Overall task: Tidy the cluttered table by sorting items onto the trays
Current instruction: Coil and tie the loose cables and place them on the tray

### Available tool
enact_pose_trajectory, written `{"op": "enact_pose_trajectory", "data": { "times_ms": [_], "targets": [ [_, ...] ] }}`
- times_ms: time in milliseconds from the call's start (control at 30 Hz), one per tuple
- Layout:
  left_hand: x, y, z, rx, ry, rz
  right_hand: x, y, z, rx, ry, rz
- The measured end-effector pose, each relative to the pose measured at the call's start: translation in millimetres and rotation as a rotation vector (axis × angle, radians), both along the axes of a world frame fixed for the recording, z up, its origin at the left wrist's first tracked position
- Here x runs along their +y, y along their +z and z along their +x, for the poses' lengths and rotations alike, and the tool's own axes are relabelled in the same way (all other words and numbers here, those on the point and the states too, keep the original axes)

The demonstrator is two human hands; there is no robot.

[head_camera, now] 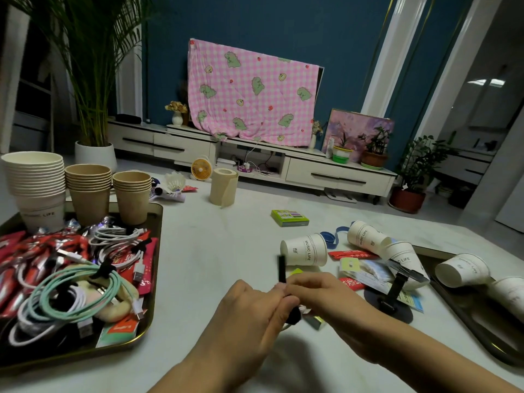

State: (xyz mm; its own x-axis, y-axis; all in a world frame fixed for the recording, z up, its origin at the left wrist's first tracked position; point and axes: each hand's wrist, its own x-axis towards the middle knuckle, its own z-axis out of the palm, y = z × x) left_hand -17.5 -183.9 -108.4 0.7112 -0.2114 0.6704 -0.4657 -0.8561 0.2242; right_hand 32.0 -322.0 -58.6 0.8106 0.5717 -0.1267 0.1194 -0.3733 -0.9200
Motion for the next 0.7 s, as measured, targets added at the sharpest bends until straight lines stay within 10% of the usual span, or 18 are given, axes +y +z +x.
{"op": "enact_pose_trajectory", "data": {
  "times_ms": [100, 333, 700],
  "targets": [
    [-3, 1, -4, 0.084, -0.003, -0.041, 0, 2, -1, -0.038, 0.009, 0.063],
    [-18, 9, -3, 0.337, -0.045, -1.058, 13, -2, -13, -0.251, -0.305, 0.421],
    [-14, 4, -2, 0.460, 0.050, -0.983, -1, -4, -7, -0.456, 0.021, 0.242]
  ]
}}
